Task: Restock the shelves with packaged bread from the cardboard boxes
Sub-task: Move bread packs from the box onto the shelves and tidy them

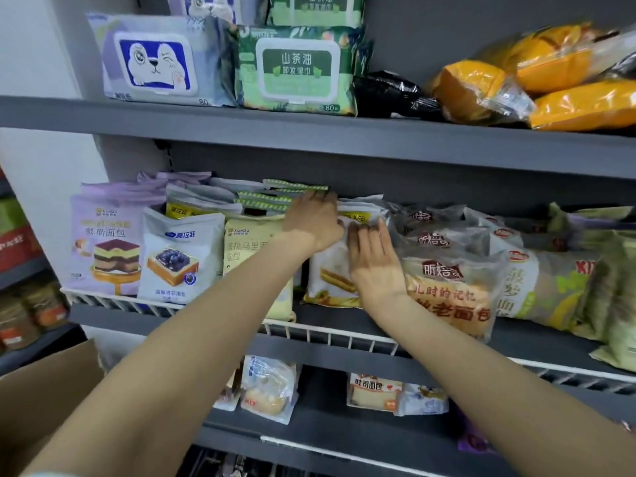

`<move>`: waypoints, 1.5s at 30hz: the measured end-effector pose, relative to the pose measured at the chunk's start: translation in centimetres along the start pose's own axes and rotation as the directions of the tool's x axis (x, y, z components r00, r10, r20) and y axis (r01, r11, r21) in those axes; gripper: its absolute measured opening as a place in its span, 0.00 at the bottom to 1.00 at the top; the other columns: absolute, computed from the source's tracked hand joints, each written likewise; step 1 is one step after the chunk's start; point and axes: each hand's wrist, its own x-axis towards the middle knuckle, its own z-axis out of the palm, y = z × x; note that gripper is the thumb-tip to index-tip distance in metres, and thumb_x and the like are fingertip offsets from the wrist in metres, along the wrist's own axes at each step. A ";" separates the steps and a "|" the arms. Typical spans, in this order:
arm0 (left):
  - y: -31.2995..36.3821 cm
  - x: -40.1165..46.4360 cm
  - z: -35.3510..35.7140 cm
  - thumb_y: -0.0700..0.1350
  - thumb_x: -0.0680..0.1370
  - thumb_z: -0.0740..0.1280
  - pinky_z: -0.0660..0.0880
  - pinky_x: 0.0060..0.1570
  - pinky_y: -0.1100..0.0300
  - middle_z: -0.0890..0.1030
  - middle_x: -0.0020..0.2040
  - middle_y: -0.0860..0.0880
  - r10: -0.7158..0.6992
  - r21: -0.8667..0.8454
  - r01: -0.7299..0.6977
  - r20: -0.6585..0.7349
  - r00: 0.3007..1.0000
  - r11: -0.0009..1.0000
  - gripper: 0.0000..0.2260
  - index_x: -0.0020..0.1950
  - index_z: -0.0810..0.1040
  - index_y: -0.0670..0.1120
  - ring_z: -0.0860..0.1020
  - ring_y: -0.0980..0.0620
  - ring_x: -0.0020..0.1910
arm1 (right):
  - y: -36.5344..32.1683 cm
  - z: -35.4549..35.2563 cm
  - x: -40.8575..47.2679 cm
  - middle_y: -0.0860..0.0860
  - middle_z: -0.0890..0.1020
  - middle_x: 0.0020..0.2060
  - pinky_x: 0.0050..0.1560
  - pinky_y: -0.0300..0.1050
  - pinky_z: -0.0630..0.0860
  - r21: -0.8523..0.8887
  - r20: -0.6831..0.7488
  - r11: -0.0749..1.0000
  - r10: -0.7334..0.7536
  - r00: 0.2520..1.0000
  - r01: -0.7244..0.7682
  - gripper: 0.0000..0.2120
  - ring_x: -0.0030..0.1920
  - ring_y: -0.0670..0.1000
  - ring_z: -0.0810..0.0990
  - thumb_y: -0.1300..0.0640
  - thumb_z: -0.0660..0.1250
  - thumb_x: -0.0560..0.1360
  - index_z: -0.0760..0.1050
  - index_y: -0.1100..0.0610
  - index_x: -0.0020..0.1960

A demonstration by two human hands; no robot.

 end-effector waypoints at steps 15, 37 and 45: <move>-2.3 3.9 1.9 0.52 0.82 0.46 0.55 0.71 0.45 0.65 0.75 0.52 0.121 0.039 -0.130 0.168 0.978 0.991 0.20 0.73 0.65 0.57 0.62 0.48 0.73 | 1.6 -2.4 3.0 0.64 0.53 0.74 0.75 0.53 0.47 0.210 0.296 0.973 0.030 0.955 -0.096 0.50 0.75 0.62 0.54 0.47 0.72 0.70 0.43 0.67 0.75; -5.9 -2.1 -0.5 0.41 0.81 0.54 0.60 0.69 0.57 0.64 0.74 0.45 0.154 -0.214 -0.145 0.028 0.988 0.966 0.20 0.74 0.63 0.46 0.62 0.46 0.73 | 0.3 -4.6 2.9 0.64 0.39 0.75 0.73 0.56 0.35 0.207 0.307 0.977 -0.025 0.951 -0.041 0.38 0.76 0.62 0.37 0.58 0.57 0.78 0.34 0.67 0.74; -11.7 -8.6 -1.1 0.57 0.71 0.65 0.41 0.74 0.55 0.48 0.78 0.42 0.135 0.086 -0.153 0.187 0.973 0.984 0.46 0.77 0.40 0.43 0.45 0.46 0.77 | -6.5 -7.1 1.1 0.57 0.49 0.76 0.77 0.47 0.42 0.606 0.082 0.792 -0.162 0.983 0.080 0.49 0.77 0.55 0.45 0.42 0.70 0.69 0.46 0.61 0.77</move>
